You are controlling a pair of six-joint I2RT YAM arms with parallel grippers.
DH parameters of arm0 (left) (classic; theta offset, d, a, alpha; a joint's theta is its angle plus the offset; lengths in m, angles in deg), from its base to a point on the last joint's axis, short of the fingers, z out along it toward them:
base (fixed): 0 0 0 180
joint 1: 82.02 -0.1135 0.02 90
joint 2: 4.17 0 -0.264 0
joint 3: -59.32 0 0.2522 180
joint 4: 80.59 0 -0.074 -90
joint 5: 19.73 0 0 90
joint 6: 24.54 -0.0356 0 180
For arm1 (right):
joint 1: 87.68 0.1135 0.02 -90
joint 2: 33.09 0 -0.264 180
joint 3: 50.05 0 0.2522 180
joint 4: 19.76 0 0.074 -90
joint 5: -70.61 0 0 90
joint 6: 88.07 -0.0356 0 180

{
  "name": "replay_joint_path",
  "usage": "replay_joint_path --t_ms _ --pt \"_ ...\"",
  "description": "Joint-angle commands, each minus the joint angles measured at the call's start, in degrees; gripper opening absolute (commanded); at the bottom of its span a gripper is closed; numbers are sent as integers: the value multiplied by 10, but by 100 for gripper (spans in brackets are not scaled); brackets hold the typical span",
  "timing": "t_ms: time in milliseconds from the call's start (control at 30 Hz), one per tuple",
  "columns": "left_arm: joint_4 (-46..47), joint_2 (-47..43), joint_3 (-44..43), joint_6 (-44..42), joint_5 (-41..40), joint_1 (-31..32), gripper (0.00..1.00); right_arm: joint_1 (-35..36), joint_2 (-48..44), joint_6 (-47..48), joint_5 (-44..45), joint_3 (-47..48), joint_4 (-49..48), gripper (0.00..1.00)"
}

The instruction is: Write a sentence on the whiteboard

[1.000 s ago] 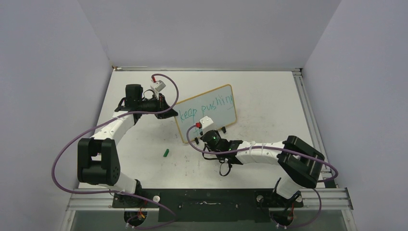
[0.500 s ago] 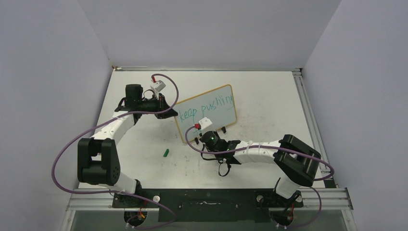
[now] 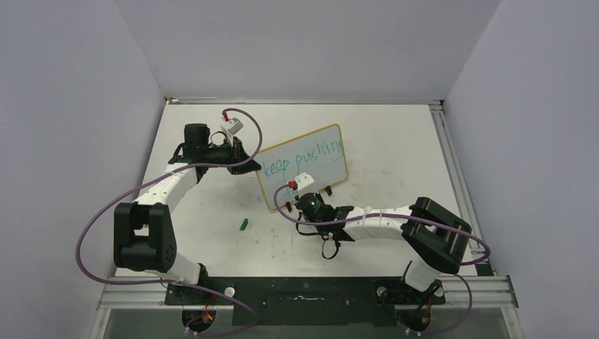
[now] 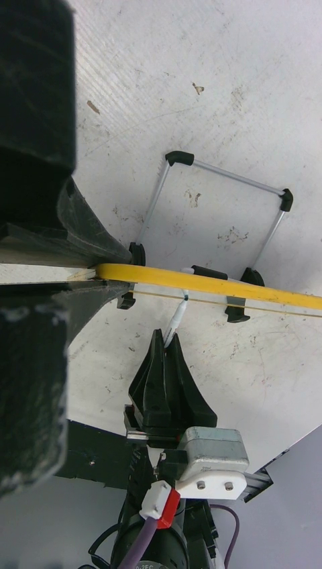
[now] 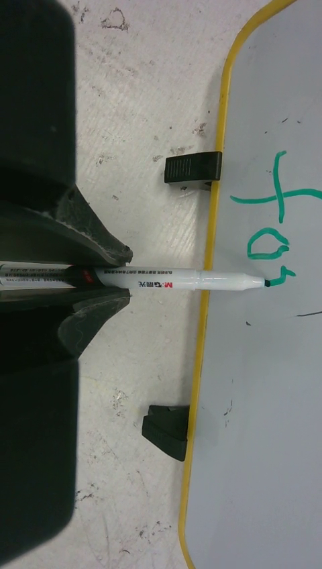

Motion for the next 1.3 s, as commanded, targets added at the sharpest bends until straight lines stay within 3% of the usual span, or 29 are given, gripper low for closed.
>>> replay_joint_path --t_ms 0,1267 --pt "5 -19 -26 -11 -2 1 0 2 7 -17 4 -7 -3 5" --pt "5 -20 -25 -11 -3 1 0 -5 -11 -8 28 14 -14 5"
